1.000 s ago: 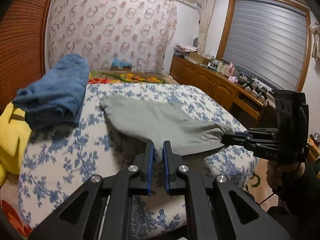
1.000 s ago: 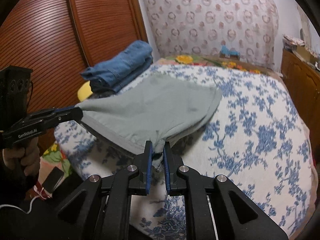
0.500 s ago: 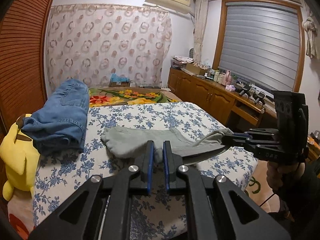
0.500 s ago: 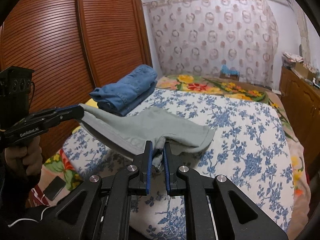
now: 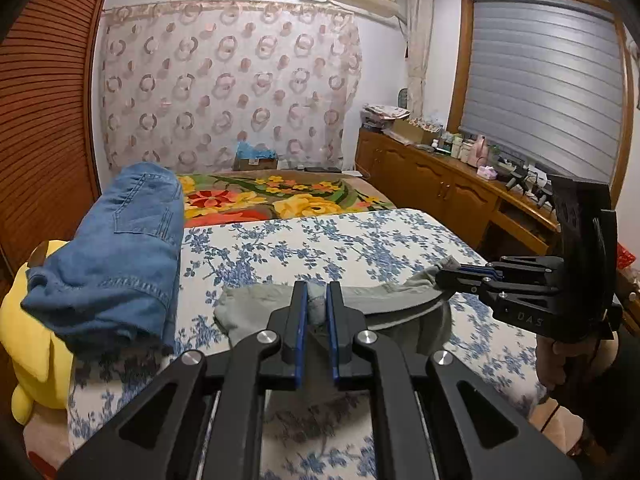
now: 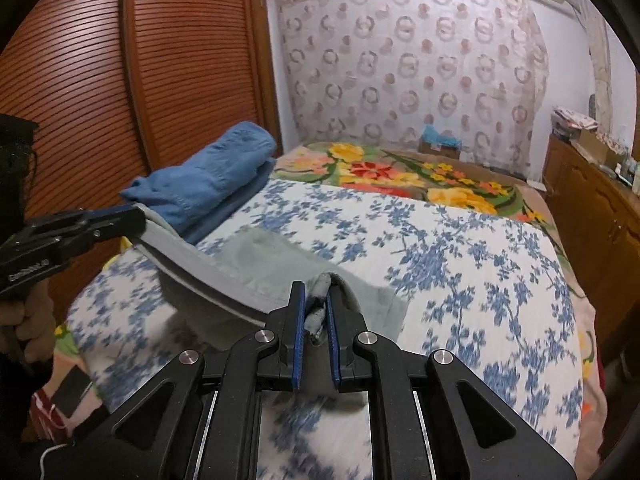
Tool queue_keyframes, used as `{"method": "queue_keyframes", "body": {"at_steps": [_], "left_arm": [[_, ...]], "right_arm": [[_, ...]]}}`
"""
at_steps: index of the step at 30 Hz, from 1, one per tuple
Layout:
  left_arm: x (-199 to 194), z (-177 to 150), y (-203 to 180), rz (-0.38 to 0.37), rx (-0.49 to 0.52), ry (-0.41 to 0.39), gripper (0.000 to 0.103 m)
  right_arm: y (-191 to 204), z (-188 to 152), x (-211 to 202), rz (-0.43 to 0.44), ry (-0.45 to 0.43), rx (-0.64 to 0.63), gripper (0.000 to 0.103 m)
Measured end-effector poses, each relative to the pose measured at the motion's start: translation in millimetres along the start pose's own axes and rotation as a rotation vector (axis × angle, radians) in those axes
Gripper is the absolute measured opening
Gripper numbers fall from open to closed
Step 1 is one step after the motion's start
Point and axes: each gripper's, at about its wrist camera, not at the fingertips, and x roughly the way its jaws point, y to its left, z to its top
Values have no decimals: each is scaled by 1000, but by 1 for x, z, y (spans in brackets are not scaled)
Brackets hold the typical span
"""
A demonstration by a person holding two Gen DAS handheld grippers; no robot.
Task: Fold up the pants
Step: 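Lift the hem and fold it over toward the waistband with the left gripper, then open the left gripper and release the folded hem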
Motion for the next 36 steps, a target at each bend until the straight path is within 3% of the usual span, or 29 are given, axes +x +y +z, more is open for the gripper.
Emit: {"method": "queue_keyframes", "body": {"at_steps": [13, 23, 28, 30, 36], "left_arm": [[41, -3, 12, 33, -21, 65, 7], [46, -10, 14, 43, -10, 83, 12], [36, -11, 15, 20, -16, 58, 25], [33, -12, 16, 12, -15, 55, 38], [36, -25, 17, -4, 3, 116, 43]], "right_arm": [[-14, 8, 49, -33, 56, 11, 8], [-17, 3, 69, -42, 82, 12, 8], [-18, 3, 75, -49, 94, 11, 8], [-18, 3, 77, -51, 99, 8, 8], [-17, 6, 80, -49, 90, -1, 8]]}}
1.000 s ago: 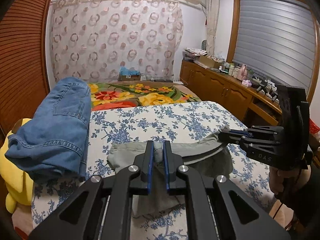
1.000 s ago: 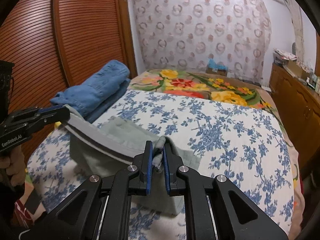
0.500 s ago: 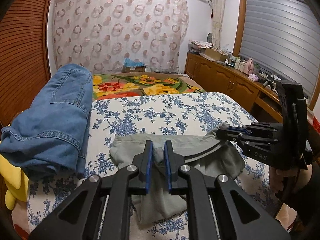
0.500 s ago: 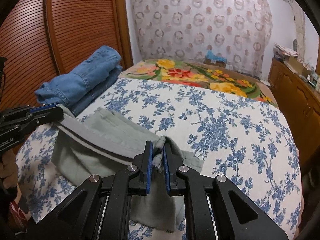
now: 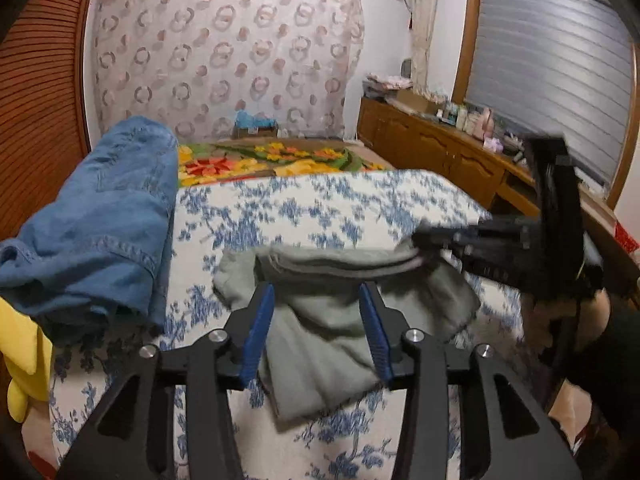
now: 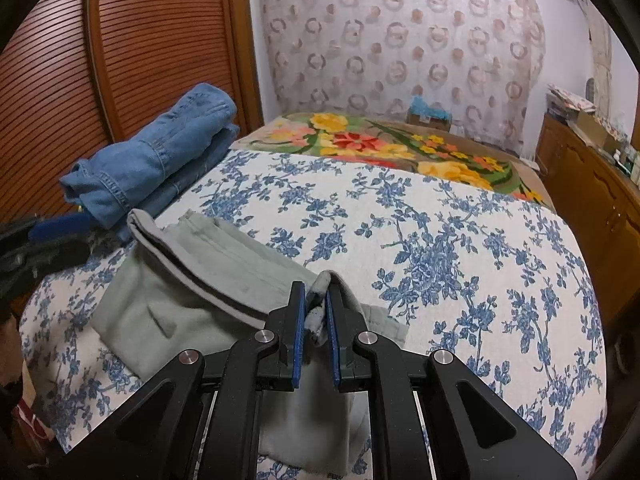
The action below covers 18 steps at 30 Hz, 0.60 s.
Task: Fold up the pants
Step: 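Open the left gripper and release the folded hem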
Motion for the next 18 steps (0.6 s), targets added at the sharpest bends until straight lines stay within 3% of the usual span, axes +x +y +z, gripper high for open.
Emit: {"method": "queue_keyframes", "body": {"at_steps": [3, 11, 18], "left_arm": [[4, -12, 1, 34, 4, 24, 43], [20, -33, 8, 33, -16, 102, 43], [28, -43, 6, 53, 2, 138, 43]], "right_arm": [[2, 2, -1, -22, 0, -12, 15], [-5, 5, -8, -56, 14, -38, 31], [-10, -26, -15, -29, 81, -29, 38]]}}
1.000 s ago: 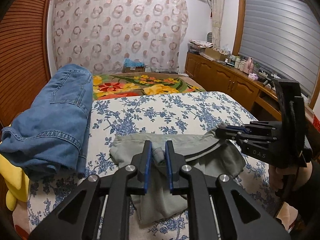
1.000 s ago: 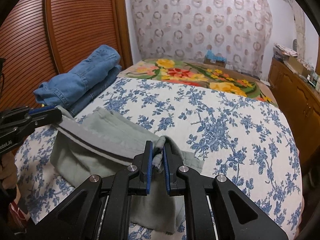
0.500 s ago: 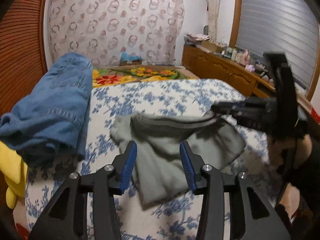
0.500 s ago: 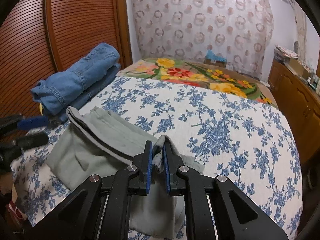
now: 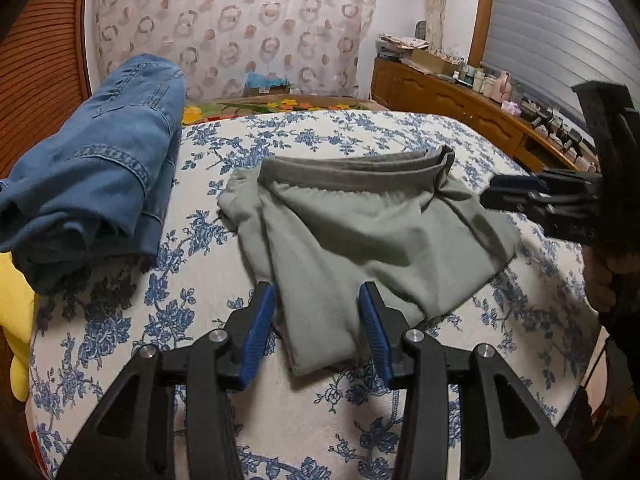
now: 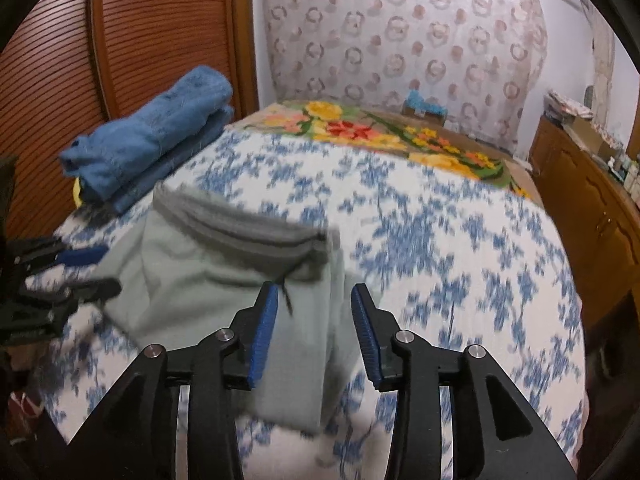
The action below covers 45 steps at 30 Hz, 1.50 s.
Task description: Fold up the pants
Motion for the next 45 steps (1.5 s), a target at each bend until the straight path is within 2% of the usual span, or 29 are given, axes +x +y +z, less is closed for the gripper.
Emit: {"method": "queue_keyframes", "body": {"at_steps": [4, 12, 22, 25, 27, 30, 35, 40, 45], "left_arm": [[3, -2, -2, 9, 7, 16, 43], [4, -2, 0, 9, 0, 16, 43], [6, -2, 1, -3, -13, 20, 44], [6, -2, 2, -1, -11, 19, 44], [6, -1, 2, -3, -12, 19, 44], [6, -2, 2, -2, -11, 19, 44], [6, -2, 2, -5, -12, 20, 44], [5, -2, 4, -14, -21, 16, 44], [-6, -6, 4, -9, -26, 12, 44]], "right_arm": [[0, -15, -1, 18, 35, 4, 38], [5, -39, -18, 53, 42, -3, 38], [-2, -47, -4, 74, 83, 4, 37], [-3, -46, -5, 98, 82, 5, 28], [-4, -46, -5, 129, 83, 2, 15], [-7, -47, -6, 153, 77, 3, 8], [-19, -44, -21, 66, 15, 44, 6], [-14, -48, -8, 75, 54, 35, 6], [-14, -51, -7, 73, 41, 30, 7]]}}
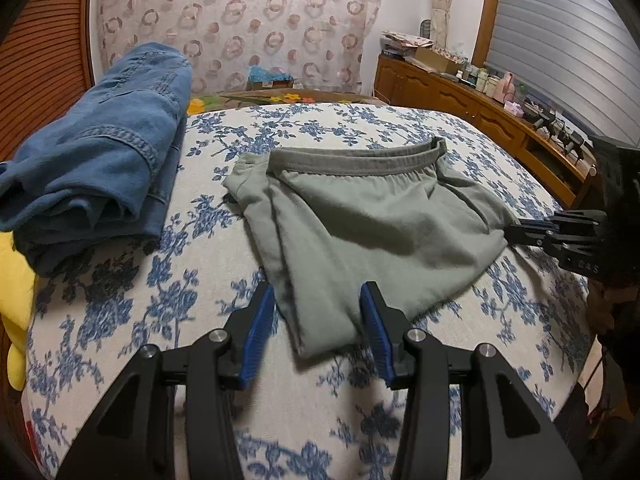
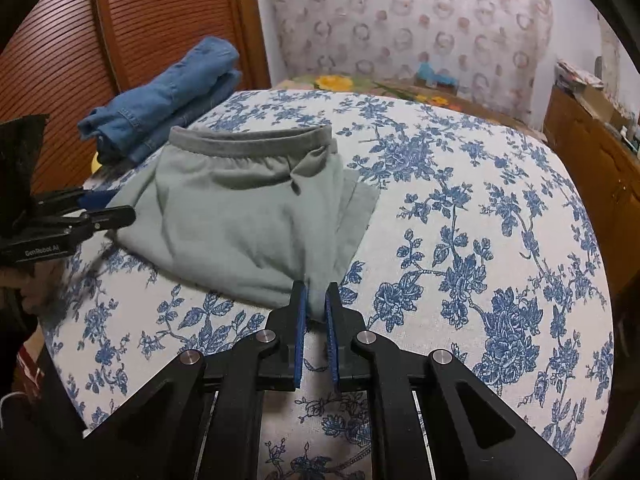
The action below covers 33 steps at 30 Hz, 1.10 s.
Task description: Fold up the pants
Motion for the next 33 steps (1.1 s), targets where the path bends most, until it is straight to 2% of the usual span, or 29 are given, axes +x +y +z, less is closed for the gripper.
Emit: {"method": "queue_keyframes", "body": {"at_steps": [5, 12, 14, 23, 33], "left_arm": [[-2, -8, 0, -14, -11, 16, 44], [1, -1, 1, -47, -21, 12, 13], [-2, -1, 0, -48, -14, 0, 11], [-29, -5, -4, -56, -2, -52, 9], [-52, -19, -18, -57, 36, -63, 9]], "right_arm": [[3, -2, 0, -13, -9, -12, 8], [4, -3, 0, -14, -11, -12, 8], [4, -3, 0, -17, -16, -9, 8], [13, -5, -18, 4, -44, -14, 7], [32, -22, -45, 34, -57, -29, 7]]}}
